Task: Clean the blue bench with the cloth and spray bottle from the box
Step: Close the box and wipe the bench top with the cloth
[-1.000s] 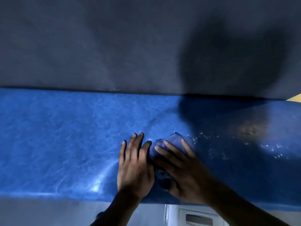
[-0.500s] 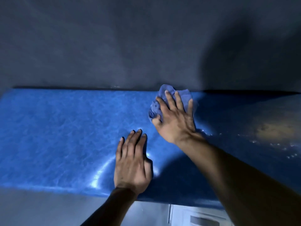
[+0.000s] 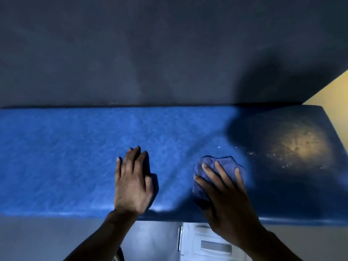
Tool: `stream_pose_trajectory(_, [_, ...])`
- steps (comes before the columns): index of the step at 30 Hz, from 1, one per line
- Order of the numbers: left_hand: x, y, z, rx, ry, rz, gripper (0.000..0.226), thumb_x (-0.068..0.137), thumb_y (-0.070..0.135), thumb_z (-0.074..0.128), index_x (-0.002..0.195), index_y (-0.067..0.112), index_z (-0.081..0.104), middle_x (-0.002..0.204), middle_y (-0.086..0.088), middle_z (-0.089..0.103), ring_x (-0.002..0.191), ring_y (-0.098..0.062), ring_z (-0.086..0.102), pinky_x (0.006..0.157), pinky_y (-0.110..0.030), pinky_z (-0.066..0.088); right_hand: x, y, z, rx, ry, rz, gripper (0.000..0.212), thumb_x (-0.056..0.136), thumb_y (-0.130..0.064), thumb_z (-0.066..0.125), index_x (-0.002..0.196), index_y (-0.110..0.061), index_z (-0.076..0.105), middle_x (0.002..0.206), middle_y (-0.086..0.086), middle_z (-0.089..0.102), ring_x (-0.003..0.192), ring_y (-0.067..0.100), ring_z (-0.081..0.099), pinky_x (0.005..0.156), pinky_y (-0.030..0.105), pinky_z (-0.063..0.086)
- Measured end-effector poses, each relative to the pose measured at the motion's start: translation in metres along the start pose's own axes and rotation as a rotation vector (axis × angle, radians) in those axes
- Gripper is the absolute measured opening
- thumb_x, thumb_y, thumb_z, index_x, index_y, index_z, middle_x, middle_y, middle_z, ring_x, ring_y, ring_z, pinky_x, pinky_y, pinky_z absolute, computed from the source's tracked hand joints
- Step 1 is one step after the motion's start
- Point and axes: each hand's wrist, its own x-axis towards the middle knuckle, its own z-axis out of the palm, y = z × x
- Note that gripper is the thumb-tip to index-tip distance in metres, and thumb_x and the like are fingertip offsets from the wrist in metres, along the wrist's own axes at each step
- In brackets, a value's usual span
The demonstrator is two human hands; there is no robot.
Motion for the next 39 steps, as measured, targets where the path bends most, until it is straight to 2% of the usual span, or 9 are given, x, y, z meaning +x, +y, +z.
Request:
stream_pose_trajectory(3, [-0.004, 0.043, 0.009, -0.050, -0.016, 0.030, 0.067, 0.081, 0.029, 0.038, 0.144, 0.012, 0.051, 0.159, -0.013, 0.040, 0.153, -0.030, 0.029, 0.126, -0.057, 0.016, -0.025, 0.017, -0.004, -0.020, -0.003, -0.066, 0.071, 0.072, -0.038, 0.066, 0.142, -0.029, 0.058, 0.162, -0.004, 0.039, 0.153, 0.026, 0.031, 0.112, 0.068, 0.030])
stream_pose_trajectory(7, [-0.009, 0.096, 0.031, -0.007, -0.041, 0.036, 0.066, 0.085, 0.031, 0.038, 0.148, 0.015, 0.045, 0.164, -0.013, 0.032, 0.157, -0.031, 0.019, 0.127, -0.056, 0.013, -0.039, 0.032, -0.008, -0.038, -0.024, -0.095, 0.077, 0.073, -0.037, 0.061, 0.148, -0.027, 0.051, 0.166, -0.002, 0.033, 0.154, 0.030, 0.027, 0.112, 0.070, 0.029])
stream_pose_trajectory(11, [-0.010, 0.099, 0.036, 0.036, -0.021, -0.017, 0.063, 0.086, 0.030, 0.044, 0.147, 0.016, 0.045, 0.163, -0.013, 0.032, 0.157, -0.030, 0.019, 0.127, -0.054, 0.012, -0.028, 0.039, -0.010, -0.042, -0.069, -0.166, 0.084, 0.067, -0.035, 0.065, 0.149, -0.028, 0.049, 0.166, -0.003, 0.031, 0.155, 0.028, 0.025, 0.113, 0.069, 0.027])
stream_pose_trajectory(18, [-0.006, 0.100, 0.044, 0.101, 0.038, -0.032, 0.064, 0.081, 0.027, 0.050, 0.143, 0.013, 0.051, 0.160, -0.014, 0.038, 0.154, -0.033, 0.028, 0.125, -0.056, 0.019, 0.049, 0.068, -0.021, -0.097, -0.135, -0.276, 0.080, 0.073, -0.040, 0.047, 0.152, -0.034, 0.043, 0.167, -0.002, 0.029, 0.157, 0.024, 0.022, 0.120, 0.065, 0.021])
stream_pose_trajectory(22, [-0.006, 0.099, 0.047, 0.068, 0.075, -0.032, 0.063, 0.081, 0.026, 0.047, 0.143, 0.014, 0.051, 0.159, -0.013, 0.040, 0.154, -0.033, 0.029, 0.125, -0.056, 0.019, 0.118, 0.077, -0.027, -0.112, -0.135, -0.158, 0.081, 0.076, -0.048, 0.029, 0.155, -0.035, 0.037, 0.169, -0.002, 0.027, 0.157, 0.023, 0.020, 0.121, 0.065, 0.016])
stream_pose_trajectory(26, [-0.008, 0.097, 0.050, 0.076, 0.082, -0.019, 0.063, 0.081, 0.025, 0.047, 0.144, 0.014, 0.050, 0.161, -0.012, 0.038, 0.155, -0.031, 0.025, 0.125, -0.056, 0.019, 0.167, 0.094, -0.033, 0.006, -0.135, 0.143, 0.094, 0.067, -0.055, 0.008, 0.158, -0.040, 0.024, 0.172, -0.009, 0.011, 0.159, 0.018, 0.005, 0.124, 0.064, 0.001])
stream_pose_trajectory(29, [-0.006, 0.096, 0.052, 0.072, 0.084, -0.020, 0.064, 0.081, 0.025, 0.048, 0.144, 0.014, 0.051, 0.161, -0.012, 0.037, 0.156, -0.031, 0.024, 0.125, -0.056, 0.018, 0.163, 0.098, -0.027, 0.032, -0.116, 0.209, 0.088, 0.072, -0.053, 0.011, 0.156, -0.038, 0.028, 0.172, -0.006, 0.013, 0.159, 0.020, 0.004, 0.123, 0.065, -0.001])
stream_pose_trajectory(37, [-0.006, 0.098, 0.049, 0.072, 0.068, -0.029, 0.063, 0.082, 0.028, 0.046, 0.144, 0.013, 0.050, 0.161, -0.012, 0.037, 0.156, -0.032, 0.024, 0.125, -0.056, 0.016, 0.078, 0.077, -0.006, 0.003, 0.169, 0.276, 0.066, 0.079, -0.036, 0.046, 0.143, -0.025, 0.058, 0.161, 0.006, 0.041, 0.154, 0.032, 0.029, 0.120, 0.068, 0.016])
stream_pose_trajectory(39, [-0.007, 0.097, 0.049, 0.065, 0.068, -0.031, 0.063, 0.083, 0.028, 0.045, 0.144, 0.014, 0.050, 0.161, -0.012, 0.037, 0.156, -0.031, 0.024, 0.126, -0.055, 0.015, 0.054, 0.071, -0.008, 0.007, 0.140, 0.279, 0.064, 0.081, -0.040, 0.047, 0.143, -0.027, 0.058, 0.163, 0.004, 0.040, 0.155, 0.029, 0.026, 0.120, 0.067, 0.016])
